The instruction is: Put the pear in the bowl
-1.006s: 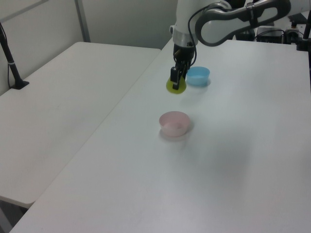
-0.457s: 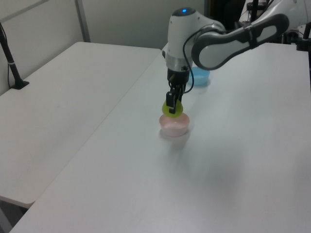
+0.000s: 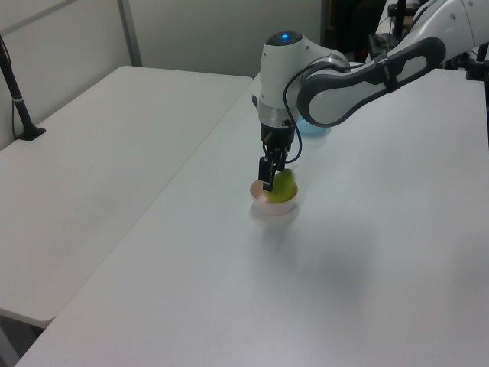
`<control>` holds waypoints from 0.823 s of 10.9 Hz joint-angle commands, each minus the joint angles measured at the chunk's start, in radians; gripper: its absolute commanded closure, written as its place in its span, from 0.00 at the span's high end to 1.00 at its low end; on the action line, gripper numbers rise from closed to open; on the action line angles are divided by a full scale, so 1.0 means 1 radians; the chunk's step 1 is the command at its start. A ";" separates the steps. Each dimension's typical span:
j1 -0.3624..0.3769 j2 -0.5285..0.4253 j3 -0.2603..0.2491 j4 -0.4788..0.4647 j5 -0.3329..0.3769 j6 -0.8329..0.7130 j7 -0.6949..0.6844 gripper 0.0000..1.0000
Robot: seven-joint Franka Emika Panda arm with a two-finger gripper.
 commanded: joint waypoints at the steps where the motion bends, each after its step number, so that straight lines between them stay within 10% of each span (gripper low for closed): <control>1: 0.014 -0.019 -0.015 0.001 -0.013 0.012 0.020 1.00; 9: -0.168 -0.263 -0.029 -0.006 -0.004 -0.368 -0.124 1.00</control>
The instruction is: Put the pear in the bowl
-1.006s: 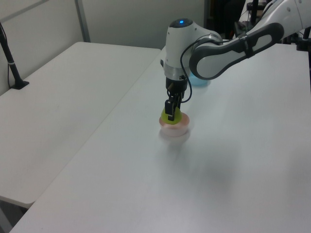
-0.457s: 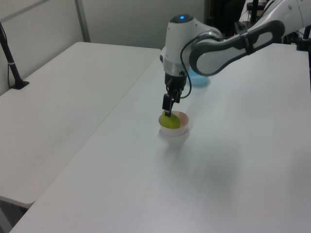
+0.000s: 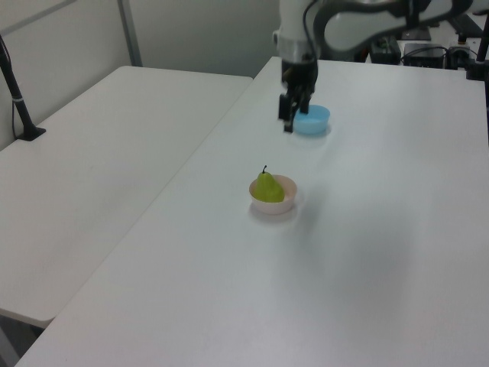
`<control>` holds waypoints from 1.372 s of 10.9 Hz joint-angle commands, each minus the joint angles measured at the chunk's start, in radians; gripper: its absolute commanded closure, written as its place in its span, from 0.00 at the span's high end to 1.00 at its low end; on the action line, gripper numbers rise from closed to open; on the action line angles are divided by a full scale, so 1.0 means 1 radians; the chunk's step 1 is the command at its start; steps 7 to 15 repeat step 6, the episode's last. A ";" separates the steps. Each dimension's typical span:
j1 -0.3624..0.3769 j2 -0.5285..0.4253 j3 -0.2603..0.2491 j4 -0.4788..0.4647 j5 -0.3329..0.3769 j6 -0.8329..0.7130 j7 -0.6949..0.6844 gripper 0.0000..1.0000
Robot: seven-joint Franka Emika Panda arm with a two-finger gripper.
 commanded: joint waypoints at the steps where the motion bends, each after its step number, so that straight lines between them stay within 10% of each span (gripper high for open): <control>1: -0.107 -0.086 0.001 -0.028 -0.008 -0.121 -0.079 1.00; 15: -0.177 -0.091 -0.001 -0.028 -0.010 -0.123 -0.083 1.00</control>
